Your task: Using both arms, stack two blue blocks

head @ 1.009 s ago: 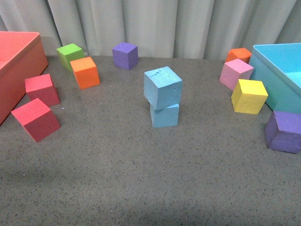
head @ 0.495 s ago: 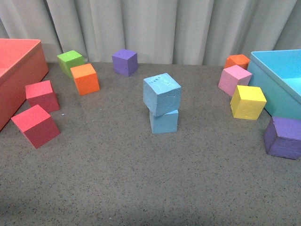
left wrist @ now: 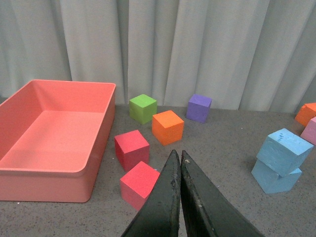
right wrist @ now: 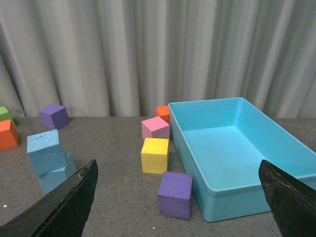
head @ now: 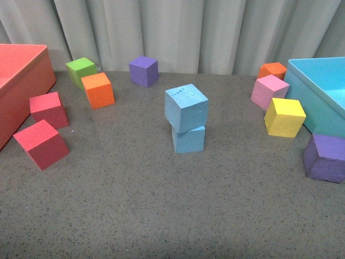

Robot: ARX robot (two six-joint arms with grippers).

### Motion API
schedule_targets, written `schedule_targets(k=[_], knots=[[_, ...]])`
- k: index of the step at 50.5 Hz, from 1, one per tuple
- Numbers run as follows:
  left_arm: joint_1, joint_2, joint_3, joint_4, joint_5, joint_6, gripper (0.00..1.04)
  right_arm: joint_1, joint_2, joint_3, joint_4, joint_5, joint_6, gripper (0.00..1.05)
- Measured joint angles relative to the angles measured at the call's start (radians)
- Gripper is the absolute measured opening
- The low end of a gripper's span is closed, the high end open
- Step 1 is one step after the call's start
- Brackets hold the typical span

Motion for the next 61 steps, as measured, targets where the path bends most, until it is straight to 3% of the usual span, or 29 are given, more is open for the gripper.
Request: schedule_targets(k=[43,48,55,61], knots=[[0.000,-0.346,0.000,-0.337,0.000,0.000,0.04,0.000,0.000,0.000,0.000,0.000,0.000,0.95],[0.000,-0.464,0.000,-0.489,0.002,0.000,0.04,0.000,0.000,0.000,0.000,0.000,0.000,0.95],[0.000,-0.510,0.000,-0.508,0.001,0.000,0.04,0.000,0.000,0.000,0.000,0.000,0.000,0.95],[0.000,-0.511,0.000,-0.508,0.002,0.000,0.29,0.000,0.000,0.000,0.000,0.000,0.000,0.95]])
